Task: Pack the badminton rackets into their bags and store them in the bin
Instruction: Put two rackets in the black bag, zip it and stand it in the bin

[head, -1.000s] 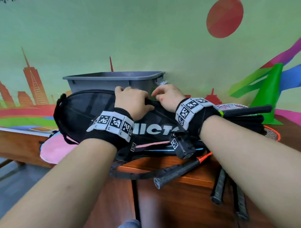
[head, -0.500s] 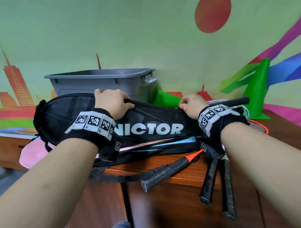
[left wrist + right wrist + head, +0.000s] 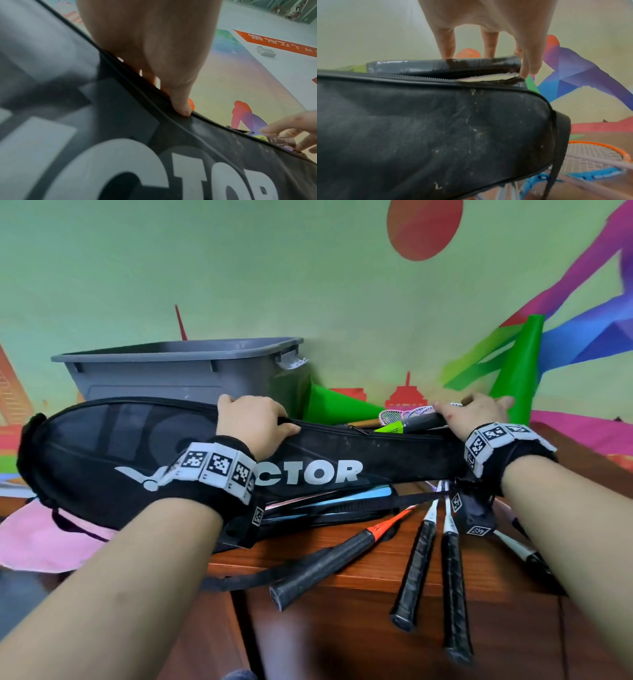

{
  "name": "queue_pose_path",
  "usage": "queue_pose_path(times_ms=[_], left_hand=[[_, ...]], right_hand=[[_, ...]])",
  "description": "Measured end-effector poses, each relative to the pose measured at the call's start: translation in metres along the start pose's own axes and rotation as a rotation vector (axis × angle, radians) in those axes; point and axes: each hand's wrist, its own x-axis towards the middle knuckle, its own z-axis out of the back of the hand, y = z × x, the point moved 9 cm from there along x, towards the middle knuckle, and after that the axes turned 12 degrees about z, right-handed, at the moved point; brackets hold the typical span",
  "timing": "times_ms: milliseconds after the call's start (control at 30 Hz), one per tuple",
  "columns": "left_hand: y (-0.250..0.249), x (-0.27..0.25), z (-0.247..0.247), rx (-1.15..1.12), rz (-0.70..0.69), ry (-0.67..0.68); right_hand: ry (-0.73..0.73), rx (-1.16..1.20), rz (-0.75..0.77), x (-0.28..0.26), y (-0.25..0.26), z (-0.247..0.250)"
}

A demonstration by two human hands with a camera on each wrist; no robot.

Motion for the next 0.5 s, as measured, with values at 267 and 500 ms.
queue_pose_path(times_ms=[267,500], left_hand=[[-0.004,0.000,-0.010,0.001,-0.018,-0.085],[-0.010,0.005,-0.020,0.006,0.004,-0.031]], right_hand=[[0.025,-0.005,-0.008,-0.017,-0.024,-0.010],[0.212,-0.227,0.060,-0.023,-0.028,-0.032]])
